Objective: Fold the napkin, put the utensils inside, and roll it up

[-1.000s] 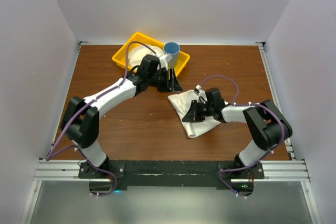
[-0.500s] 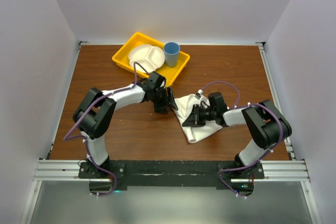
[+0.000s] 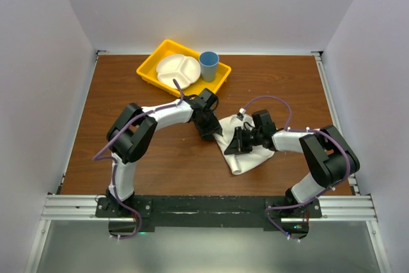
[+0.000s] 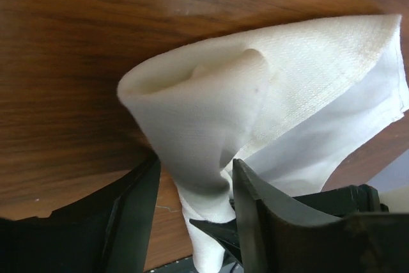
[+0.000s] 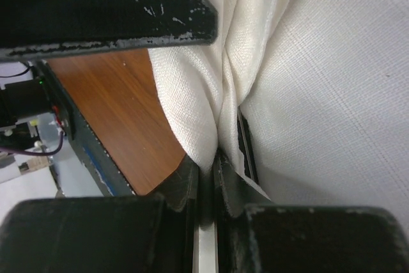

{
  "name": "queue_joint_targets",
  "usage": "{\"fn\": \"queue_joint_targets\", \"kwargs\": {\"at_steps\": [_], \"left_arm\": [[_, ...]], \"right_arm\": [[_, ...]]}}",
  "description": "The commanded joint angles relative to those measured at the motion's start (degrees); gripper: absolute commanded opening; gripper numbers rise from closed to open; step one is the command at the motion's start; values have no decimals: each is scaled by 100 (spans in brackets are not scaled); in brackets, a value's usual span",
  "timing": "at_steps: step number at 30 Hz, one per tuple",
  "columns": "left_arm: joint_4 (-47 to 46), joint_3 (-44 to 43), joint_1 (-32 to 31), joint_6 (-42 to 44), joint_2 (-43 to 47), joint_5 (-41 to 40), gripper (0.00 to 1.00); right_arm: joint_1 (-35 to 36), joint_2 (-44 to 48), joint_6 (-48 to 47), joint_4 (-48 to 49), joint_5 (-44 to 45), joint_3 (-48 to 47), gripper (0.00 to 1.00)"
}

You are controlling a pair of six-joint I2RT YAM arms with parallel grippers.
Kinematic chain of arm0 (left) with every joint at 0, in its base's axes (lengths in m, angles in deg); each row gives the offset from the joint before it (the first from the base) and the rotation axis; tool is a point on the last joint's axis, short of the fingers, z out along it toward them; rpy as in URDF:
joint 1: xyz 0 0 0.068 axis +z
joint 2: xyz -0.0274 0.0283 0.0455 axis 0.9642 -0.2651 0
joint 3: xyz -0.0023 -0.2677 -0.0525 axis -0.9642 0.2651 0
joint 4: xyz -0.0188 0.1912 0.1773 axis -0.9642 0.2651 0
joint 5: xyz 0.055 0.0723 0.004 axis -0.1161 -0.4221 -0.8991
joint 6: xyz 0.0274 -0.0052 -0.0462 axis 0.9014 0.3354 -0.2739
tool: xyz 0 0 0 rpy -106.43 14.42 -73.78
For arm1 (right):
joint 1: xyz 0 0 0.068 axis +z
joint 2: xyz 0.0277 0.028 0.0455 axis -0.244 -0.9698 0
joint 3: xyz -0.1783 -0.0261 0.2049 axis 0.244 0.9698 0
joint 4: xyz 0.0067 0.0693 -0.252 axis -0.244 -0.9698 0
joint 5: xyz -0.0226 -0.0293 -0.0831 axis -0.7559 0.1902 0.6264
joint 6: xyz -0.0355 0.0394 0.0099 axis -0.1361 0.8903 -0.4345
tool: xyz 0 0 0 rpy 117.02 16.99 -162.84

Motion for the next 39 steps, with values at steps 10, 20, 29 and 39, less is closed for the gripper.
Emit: {"fn": "queue_joint_targets", "kwargs": {"at_steps": [10,20,29,39], "left_arm": [[839,-179,-102,-264,-594,-698,0],[1313,-407,-304,-404,-374,-918,0],[1331,-460,-304,-474,-251,-875,0],[1357,-486,-304,-536,-181,-778,0]], "right_arm": [[384,400,-922,-2007,2010,-712,6],[1824,1042,-746,-3246,4507,-1547,51],[2871,1192,-729,-2624,5694,-1662,62],[3259,322,-711,-1972,6618,-1618,60]]}}
